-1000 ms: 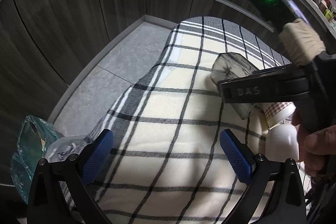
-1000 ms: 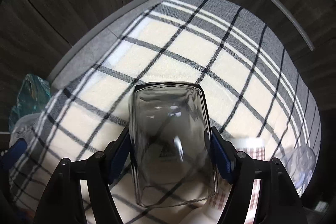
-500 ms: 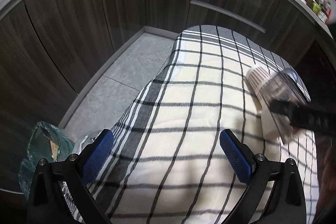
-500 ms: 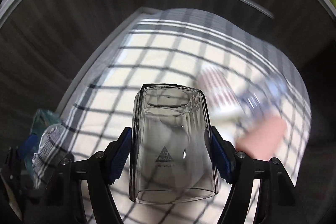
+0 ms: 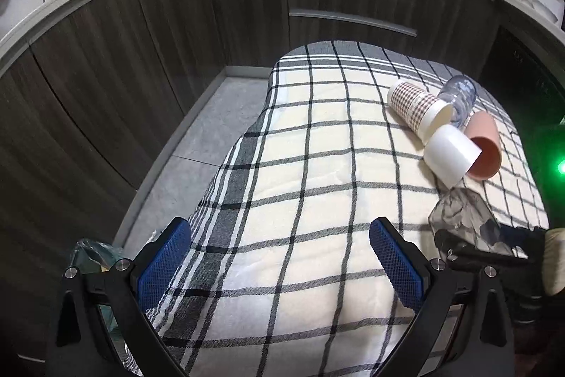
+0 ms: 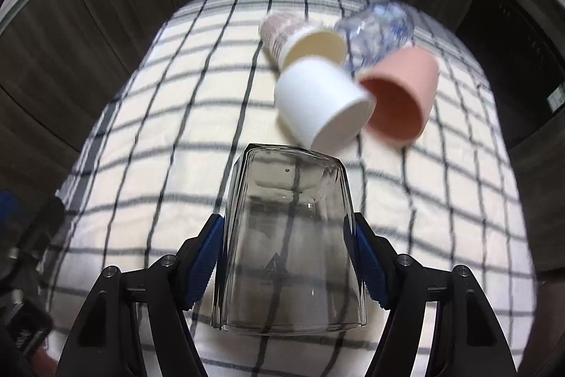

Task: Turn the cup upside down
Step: 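Lift the tumbler with the right gripper and rotate it open end down, then pass the tumbler from the right gripper into the left gripper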

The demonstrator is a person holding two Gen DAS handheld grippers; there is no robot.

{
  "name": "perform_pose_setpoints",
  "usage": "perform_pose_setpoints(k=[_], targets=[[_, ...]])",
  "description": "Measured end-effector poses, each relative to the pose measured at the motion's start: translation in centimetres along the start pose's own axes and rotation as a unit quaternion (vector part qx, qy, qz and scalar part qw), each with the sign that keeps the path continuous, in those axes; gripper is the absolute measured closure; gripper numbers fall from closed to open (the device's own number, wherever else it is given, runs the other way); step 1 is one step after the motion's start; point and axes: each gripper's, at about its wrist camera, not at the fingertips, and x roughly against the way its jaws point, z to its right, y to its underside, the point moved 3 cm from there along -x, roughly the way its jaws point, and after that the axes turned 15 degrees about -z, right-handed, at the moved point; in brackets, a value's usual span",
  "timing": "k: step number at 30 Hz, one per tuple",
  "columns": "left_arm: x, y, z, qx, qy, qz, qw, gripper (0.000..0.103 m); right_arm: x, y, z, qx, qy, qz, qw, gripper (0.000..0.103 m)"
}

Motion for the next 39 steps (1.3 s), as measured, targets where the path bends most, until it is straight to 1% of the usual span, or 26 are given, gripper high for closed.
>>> perform_pose_setpoints(k=[2, 6, 8, 13, 14, 15, 16, 18, 21, 24, 26, 29, 33, 35, 37, 39], targets=[[-0.8, 0.3, 0.2, -0.002, -0.006, -0.008, 0.9999, 0.0, -1.1, 0.1, -0.1, -0.003, 0.002, -0.007, 1.0, 0.033], [-1.8, 1.0, 0.3, -0.004, -0.006, -0.025, 0.9997, 0.0, -1.8, 1.2, -0.4, 0.002, 0.029, 0.001, 1.0, 0.033], [-2.0, 1.1, 0.3, -0.004, -0.007, -0.027, 0.9996, 0.0, -2.3, 1.6, -0.7, 0.006, 0.027, -0.011, 1.0, 0.033], [-1.5, 1.1, 0.2, -0.007, -0.012, -0.025, 0.9996, 0.0, -2.3, 1.9, -0.9, 0.003, 0.022, -0.011, 1.0, 0.033], [-1.4, 1.1, 0.2, -0.009, -0.014, -0.025, 0.9996, 0.0, -2.2, 1.8, -0.8, 0.001, 0.019, -0.013, 1.0, 0.032], [-1.3, 1.2, 0.3, -0.01, -0.016, -0.025, 0.9995, 0.0, -2.1, 1.8, -0.6, 0.0, 0.014, -0.014, 1.0, 0.028], [-1.1, 1.2, 0.3, -0.01, -0.016, -0.025, 0.9995, 0.0, -2.0, 1.9, -0.7, 0.0, 0.01, -0.012, 1.0, 0.023], [-0.8, 1.2, 0.4, -0.01, -0.014, -0.028, 0.9995, 0.0, -1.0, 2.0, -0.7, 0.001, 0.006, 0.001, 1.0, 0.019], [-0.2, 1.1, 0.9, -0.012, -0.006, -0.034, 0.9993, 0.0, 1.2, 2.3, -0.2, -0.001, -0.003, 0.028, 1.0, 0.018], [0.3, 0.9, 2.0, -0.021, 0.007, -0.044, 0.9988, 0.0, 3.3, 2.6, 1.8, -0.019, -0.026, 0.049, 0.998, 0.018], [0.5, 0.6, 3.3, -0.029, 0.021, -0.058, 0.9976, 0.0, 4.5, 2.8, 2.9, -0.034, -0.031, 0.063, 0.997, 0.018], [0.3, 0.1, 5.7, -0.045, 0.035, -0.083, 0.9949, 0.0, 6.5, 3.1, 5.4, -0.06, -0.022, 0.08, 0.995, 0.018], [-0.7, -0.4, 9.3, -0.069, 0.058, -0.133, 0.987, 0.0, 8.5, 3.2, 8.9, -0.093, -0.007, 0.096, 0.991, 0.015], [-1.4, -0.8, 11.6, -0.092, 0.058, -0.16, 0.9812, 0.0, 9.3, 3.2, 10.6, -0.104, -0.001, 0.103, 0.989, 0.014], [-1.9, -1.2, 13.3, -0.107, 0.052, -0.177, 0.9769, 0.0, 9.8, 2.9, 12.2, -0.113, 0.002, 0.107, 0.988, 0.014], [-2.6, -1.6, 14.8, -0.12, 0.038, -0.195, 0.9727, 0.0, 9.7, 2.5, 13.6, -0.121, 0.002, 0.105, 0.987, 0.014]])
